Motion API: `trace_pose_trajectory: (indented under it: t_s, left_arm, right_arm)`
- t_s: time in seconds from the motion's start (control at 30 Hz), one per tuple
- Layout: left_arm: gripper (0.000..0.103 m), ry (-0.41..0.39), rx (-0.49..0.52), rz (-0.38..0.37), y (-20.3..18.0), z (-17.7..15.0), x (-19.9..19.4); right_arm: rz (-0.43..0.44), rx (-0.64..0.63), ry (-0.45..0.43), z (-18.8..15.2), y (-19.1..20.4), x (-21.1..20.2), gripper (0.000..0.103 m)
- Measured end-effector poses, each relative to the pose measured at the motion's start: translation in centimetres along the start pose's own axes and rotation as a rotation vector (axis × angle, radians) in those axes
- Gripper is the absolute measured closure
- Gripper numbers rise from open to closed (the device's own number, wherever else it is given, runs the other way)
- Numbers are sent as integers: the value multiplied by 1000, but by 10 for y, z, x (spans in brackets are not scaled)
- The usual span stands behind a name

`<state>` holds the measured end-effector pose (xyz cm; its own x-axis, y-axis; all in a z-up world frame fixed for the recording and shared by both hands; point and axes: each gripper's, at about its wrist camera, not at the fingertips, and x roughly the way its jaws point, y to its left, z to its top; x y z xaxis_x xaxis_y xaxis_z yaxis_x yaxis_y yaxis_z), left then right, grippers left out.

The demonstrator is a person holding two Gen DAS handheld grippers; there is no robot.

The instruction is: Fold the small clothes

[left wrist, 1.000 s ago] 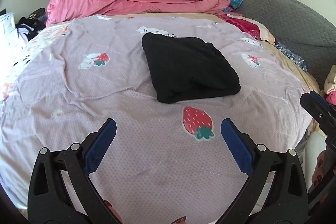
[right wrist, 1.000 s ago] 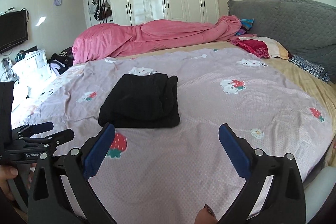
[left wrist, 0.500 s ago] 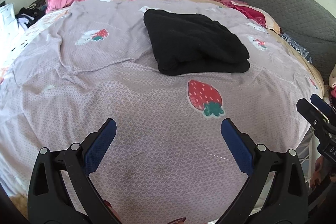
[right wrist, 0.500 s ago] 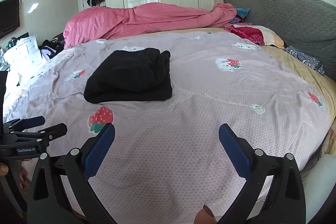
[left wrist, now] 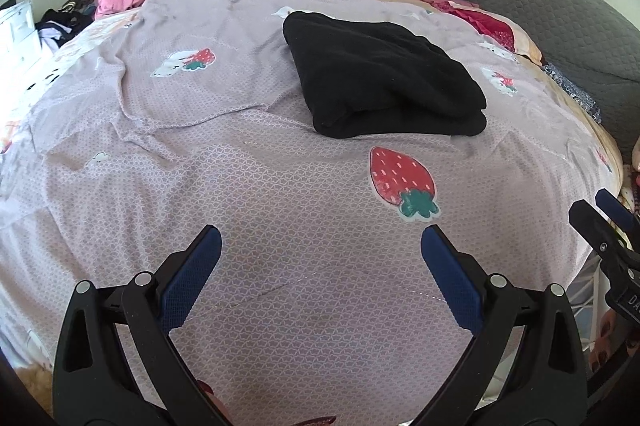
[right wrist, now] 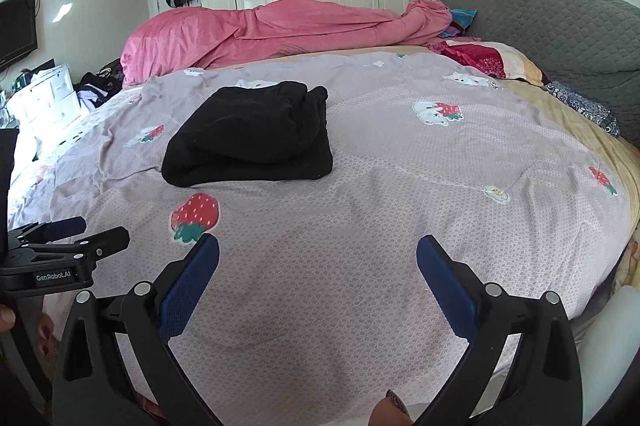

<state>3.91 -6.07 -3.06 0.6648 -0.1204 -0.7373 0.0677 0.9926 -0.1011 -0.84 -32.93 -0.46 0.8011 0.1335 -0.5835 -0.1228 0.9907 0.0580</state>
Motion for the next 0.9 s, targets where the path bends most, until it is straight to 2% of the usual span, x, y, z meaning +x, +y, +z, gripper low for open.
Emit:
trace_pose_trajectory:
  t_s: [0.9]
  left_arm:
    - [9, 4, -7, 22, 0, -2, -2]
  right_arm:
    - [4, -9, 27, -3, 8, 1, 4]
